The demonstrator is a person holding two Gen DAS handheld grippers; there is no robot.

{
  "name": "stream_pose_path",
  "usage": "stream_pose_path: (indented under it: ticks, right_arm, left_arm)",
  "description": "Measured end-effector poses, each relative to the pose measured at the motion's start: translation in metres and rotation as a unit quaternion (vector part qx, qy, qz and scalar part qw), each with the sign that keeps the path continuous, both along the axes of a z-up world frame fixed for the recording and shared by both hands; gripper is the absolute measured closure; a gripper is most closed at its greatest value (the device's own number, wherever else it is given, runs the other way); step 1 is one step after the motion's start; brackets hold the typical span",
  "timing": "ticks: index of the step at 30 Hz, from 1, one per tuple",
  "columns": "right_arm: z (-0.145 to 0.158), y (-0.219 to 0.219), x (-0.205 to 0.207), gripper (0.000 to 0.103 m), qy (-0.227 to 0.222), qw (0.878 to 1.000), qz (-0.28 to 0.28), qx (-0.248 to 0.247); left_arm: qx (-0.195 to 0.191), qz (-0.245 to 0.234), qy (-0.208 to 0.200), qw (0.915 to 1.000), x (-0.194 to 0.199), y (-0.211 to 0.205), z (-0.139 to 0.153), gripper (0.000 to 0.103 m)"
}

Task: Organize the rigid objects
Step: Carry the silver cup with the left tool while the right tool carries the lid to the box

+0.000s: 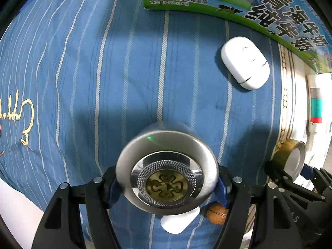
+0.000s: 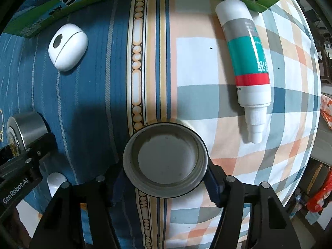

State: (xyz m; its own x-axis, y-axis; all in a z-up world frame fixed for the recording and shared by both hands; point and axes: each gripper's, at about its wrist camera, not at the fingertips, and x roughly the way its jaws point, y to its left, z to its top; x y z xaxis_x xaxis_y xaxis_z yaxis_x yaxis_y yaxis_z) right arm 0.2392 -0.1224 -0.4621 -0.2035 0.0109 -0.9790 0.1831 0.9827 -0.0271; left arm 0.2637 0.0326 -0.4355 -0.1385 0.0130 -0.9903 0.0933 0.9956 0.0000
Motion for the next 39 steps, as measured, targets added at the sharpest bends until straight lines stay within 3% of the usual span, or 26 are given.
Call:
stream_pose_path:
  ticks: [5, 9, 20, 28, 33, 39]
  right_arm:
    - [0.009, -0.001, -0.007, 0.037, -0.009, 1.000, 0.003, 0.002]
    - [0.033, -0.003, -0.015, 0.037, -0.029, 1.000, 0.008, 0.004]
    - [0.134, -0.017, -0.028, 0.037, -0.117, 0.993, 0.021, 0.017]
    - [0.209, -0.036, -0.006, 0.037, -0.175, 0.984, 0.012, 0.040]
    - [0.234, -0.046, 0.027, 0.037, -0.197, 0.979, 0.007, 0.049]
    - [0.223, -0.064, 0.091, 0.037, -0.195, 0.979, -0.011, 0.051]
  left_arm:
    - [-0.005, -0.011, -0.012, 0.9999, -0.007, -0.008, 0.013, 0.034]
    - [-0.018, -0.020, -0.026, 0.9993, -0.014, -0.016, 0.032, 0.034]
    - [-0.071, -0.040, -0.105, 0.9911, -0.021, -0.024, 0.138, 0.034]
    - [-0.099, -0.057, -0.160, 0.9806, 0.010, -0.033, 0.206, 0.034]
    - [-0.104, -0.054, -0.181, 0.9765, 0.053, -0.039, 0.218, 0.034]
    - [-0.091, -0.038, -0.160, 0.9822, 0.125, -0.044, 0.189, 0.034]
